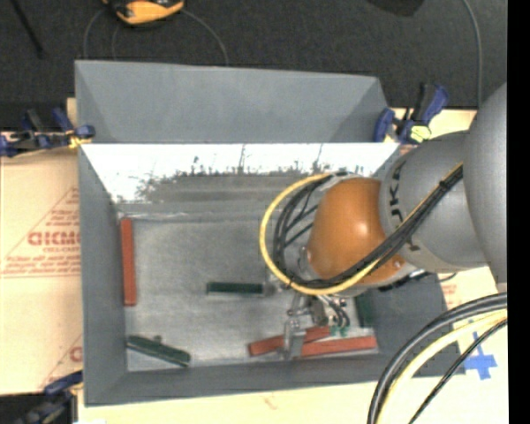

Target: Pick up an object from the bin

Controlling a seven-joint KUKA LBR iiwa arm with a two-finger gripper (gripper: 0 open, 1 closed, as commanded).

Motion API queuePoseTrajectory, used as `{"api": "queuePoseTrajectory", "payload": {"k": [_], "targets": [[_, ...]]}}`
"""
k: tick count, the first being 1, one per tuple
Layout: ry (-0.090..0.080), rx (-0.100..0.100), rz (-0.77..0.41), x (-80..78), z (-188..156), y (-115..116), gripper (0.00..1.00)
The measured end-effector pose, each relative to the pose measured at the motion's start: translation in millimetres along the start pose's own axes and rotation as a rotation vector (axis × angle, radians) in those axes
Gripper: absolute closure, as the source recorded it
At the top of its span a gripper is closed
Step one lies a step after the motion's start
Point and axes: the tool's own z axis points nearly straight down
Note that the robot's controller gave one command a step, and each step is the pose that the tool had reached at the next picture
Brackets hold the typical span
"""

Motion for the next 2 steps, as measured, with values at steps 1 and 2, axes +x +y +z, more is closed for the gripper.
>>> {"api": "queuePoseTrajectory", "payload": {"k": [1, 2], "targets": [[0.003, -0.002, 0.188, 9.4, 5.3, -2.8, 1.00], [0.003, -0.001, 0.187, 9.1, 5.0, -3.7, 1.00]]}}
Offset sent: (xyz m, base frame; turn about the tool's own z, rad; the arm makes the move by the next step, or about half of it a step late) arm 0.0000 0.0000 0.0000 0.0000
